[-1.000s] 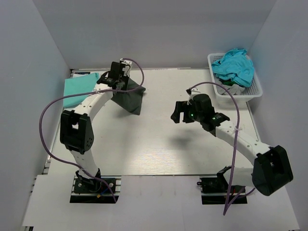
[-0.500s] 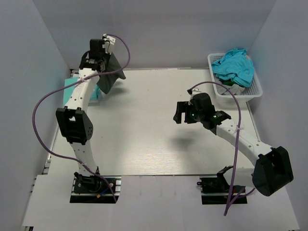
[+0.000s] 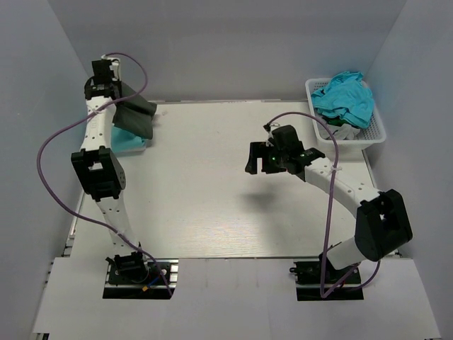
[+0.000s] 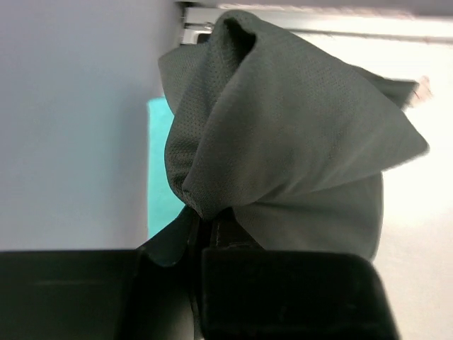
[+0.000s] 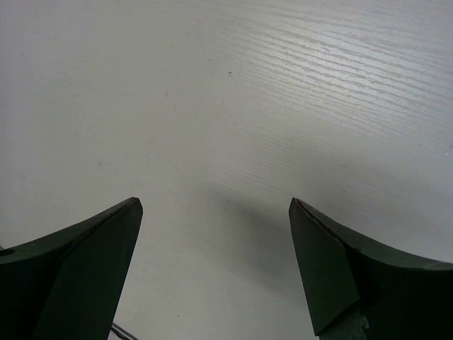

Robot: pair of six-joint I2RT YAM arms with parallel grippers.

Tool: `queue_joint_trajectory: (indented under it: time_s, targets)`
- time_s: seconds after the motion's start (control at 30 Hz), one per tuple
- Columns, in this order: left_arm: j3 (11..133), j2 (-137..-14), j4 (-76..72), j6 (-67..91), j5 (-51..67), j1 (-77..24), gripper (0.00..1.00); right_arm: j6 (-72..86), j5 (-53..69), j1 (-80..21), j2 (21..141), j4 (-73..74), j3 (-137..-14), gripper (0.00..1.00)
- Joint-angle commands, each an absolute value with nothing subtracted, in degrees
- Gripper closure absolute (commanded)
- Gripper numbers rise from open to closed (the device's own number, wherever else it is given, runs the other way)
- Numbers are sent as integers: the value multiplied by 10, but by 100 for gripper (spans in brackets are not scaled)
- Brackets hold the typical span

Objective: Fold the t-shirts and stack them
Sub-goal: Put the neatly folded tshirt into the corner of the board with the left arm

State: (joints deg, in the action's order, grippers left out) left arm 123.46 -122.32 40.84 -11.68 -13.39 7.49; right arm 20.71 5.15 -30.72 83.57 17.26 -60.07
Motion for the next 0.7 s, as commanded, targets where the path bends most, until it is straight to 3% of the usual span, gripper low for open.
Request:
queue_joint_trajectory:
  time_s: [0.0, 0.23, 0.27, 0.33, 0.37, 0.47, 0.5, 0.53, 0.6, 0.67]
  targets:
    - [1283, -1225, 416, -54, -103, 114, 100, 211, 83, -306, 852, 175, -639, 10]
    - [1277, -1250, 422, -51, -13, 166, 100, 212, 99, -305, 876, 177, -658, 10]
    - [1270, -1250, 422, -51, -5, 166, 94, 210, 99, -307, 881, 177, -663, 10]
    - [1264, -1255, 417, -51, -5, 171, 67, 211, 105, -307, 887, 176, -671, 10]
    - [1264, -1270, 417, -46, -12, 171, 46, 211, 106, -305, 891, 178, -671, 10]
    - [1293, -1303, 434, -27, -49, 182, 36, 211, 113, -307, 896, 179, -675, 10]
    - [1302, -1309, 441, -22, -49, 182, 28, 212, 114, -307, 895, 178, -676, 10]
    - [1302, -1309, 441, -10, -49, 182, 12, 212, 115, -308, 896, 178, -676, 10]
    - [1307, -1309, 441, 3, -55, 187, 0, 212, 115, -305, 896, 178, -677, 10]
    - [1312, -1315, 446, 29, -61, 187, 0, 209, 115, -307, 896, 180, -679, 10]
